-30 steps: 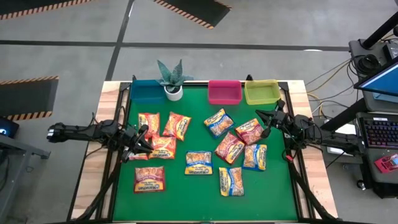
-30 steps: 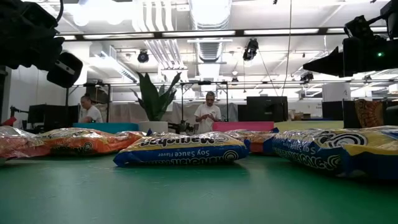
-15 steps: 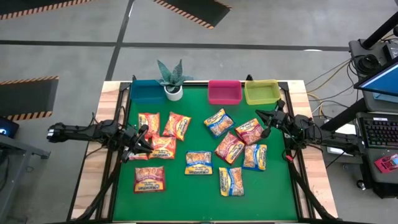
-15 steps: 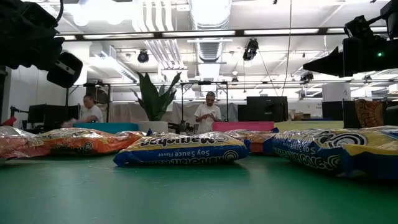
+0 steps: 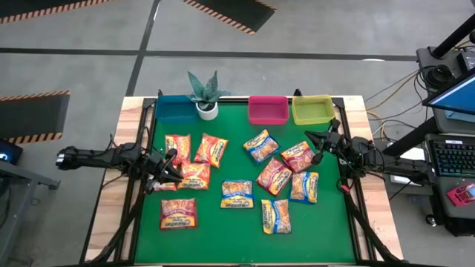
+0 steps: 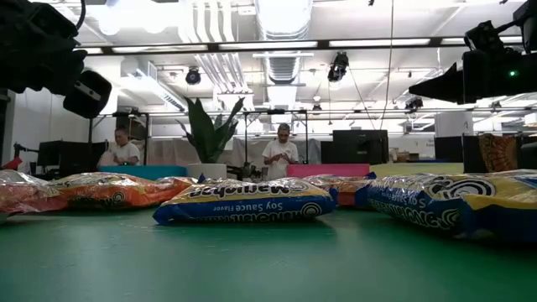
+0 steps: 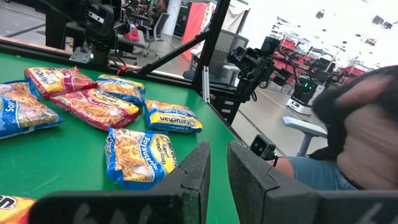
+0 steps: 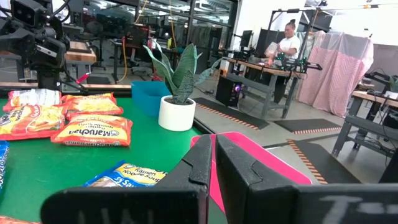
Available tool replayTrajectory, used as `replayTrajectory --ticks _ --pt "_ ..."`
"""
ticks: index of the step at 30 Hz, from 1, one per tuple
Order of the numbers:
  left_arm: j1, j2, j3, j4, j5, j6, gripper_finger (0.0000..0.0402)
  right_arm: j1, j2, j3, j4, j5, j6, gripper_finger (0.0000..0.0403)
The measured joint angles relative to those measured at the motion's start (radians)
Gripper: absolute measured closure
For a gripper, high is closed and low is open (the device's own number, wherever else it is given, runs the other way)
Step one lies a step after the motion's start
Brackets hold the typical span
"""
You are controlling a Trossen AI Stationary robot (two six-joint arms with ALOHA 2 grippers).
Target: Sort Maruchan noodles
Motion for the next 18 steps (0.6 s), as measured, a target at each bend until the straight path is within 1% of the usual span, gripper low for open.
replayTrajectory --ticks 11,13,15,18 --pt "0.0 0.0 -0.001 0.006 -0.002 0.015 0.0364 0.0 0.0 0.0 0.0 0.0 0.0 0.039" --pt "0.0 0.0 -0.004 0.034 -0.026 0.027 0.0364 0.0 0.0 0.0 0.0 0.0 0.0 0.039" --pt "0.0 0.001 -0.005 0.13 -0.08 0.002 0.0364 0.0 0.0 0.0 0.0 0.0 0.0 0.039" --pt "0.0 0.0 -0.005 0.347 -0.194 -0.132 0.0364 0.0 0.0 0.0 0.0 0.0 0.0 0.039"
